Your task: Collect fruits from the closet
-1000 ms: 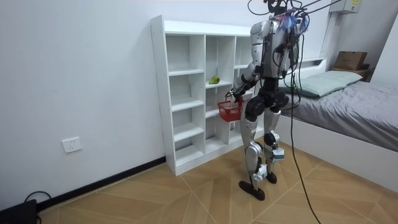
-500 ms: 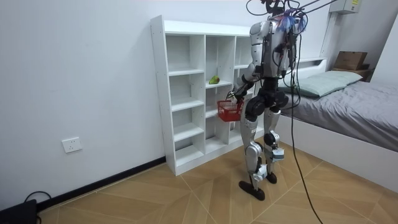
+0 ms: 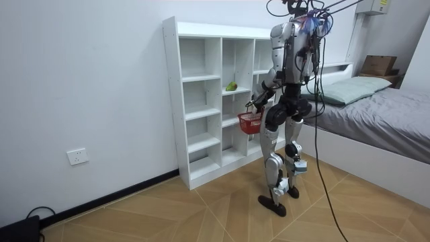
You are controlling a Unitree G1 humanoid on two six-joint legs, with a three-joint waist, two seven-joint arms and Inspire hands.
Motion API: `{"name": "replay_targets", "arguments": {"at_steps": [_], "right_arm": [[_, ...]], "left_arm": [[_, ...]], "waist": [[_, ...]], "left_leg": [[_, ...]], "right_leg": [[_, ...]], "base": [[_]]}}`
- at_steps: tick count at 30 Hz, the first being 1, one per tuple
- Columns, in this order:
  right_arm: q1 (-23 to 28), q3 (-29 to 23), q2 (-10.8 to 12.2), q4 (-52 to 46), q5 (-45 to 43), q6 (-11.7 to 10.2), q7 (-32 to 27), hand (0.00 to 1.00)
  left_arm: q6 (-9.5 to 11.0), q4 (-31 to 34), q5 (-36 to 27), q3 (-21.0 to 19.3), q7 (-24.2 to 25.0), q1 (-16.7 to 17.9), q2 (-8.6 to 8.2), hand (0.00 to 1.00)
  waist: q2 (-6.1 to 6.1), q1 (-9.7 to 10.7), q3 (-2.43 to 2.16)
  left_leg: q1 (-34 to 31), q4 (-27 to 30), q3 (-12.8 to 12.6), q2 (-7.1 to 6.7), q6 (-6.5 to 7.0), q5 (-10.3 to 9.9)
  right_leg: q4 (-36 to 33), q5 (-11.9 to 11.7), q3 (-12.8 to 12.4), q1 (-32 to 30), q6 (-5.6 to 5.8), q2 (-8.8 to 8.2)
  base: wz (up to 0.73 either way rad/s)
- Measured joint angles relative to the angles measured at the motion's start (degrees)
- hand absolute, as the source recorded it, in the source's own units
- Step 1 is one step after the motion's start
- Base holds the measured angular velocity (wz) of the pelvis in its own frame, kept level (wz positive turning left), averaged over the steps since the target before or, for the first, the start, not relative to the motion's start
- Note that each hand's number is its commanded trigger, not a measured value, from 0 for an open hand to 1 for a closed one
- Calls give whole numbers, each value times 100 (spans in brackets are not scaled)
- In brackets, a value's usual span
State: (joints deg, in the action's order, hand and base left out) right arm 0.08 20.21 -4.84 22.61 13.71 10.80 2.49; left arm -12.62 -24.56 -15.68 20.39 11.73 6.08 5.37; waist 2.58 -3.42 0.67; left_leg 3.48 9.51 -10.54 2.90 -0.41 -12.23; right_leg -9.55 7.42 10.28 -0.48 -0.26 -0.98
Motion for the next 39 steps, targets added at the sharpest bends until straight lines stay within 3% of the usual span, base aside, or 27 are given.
{"name": "replay_targets", "arguments": {"at_steps": [10, 11, 12, 13, 14, 39], "right_arm": [[-111, 15, 23, 610, 0, -95, -19, 100], [-130, 15, 23, 619, 0, -97, -30, 86], [-131, 15, 22, 619, 1, -100, -36, 63], [-131, 15, 22, 619, 1, -101, -38, 10], [-131, 15, 23, 619, 1, -104, -38, 0], [-134, -14, 20, 622, 0, -206, -41, 0]], "left_arm": [[14, 0, 1, 27, -101, -29, -1, 100], [23, 1, 1, 28, -101, -36, -3, 100], [28, 1, 1, 28, -101, -36, -4, 100], [42, 0, 1, 29, -102, -36, -5, 100], [44, 0, 2, 29, -107, -36, -6, 100], [43, -2, 15, 7, -136, -24, -4, 100]], "waist": [[-2, 18, 30], [-2, 23, 37], [-2, 26, 38], [-3, 21, 38], [-4, 17, 39], [11, 18, 28]], "left_leg": [[23, 10, 78, -8, 1, 0], [20, 13, 115, -13, 2, 1], [20, 14, 116, -15, 3, 2], [20, 16, 119, -17, 3, 2], [21, 17, 125, -19, 4, 3], [27, 17, 133, -28, 7, 4]], "right_leg": [[1, 0, 53, 64, 0, -8], [4, 1, 56, 68, 1, -10], [4, 1, 56, 67, 1, -11], [5, 3, 56, 66, 4, -13], [4, 5, 59, 68, 7, -15], [-1, 8, 84, 78, 13, -26]], "base": [[3], [5], [3], [0], [0], [0]]}}
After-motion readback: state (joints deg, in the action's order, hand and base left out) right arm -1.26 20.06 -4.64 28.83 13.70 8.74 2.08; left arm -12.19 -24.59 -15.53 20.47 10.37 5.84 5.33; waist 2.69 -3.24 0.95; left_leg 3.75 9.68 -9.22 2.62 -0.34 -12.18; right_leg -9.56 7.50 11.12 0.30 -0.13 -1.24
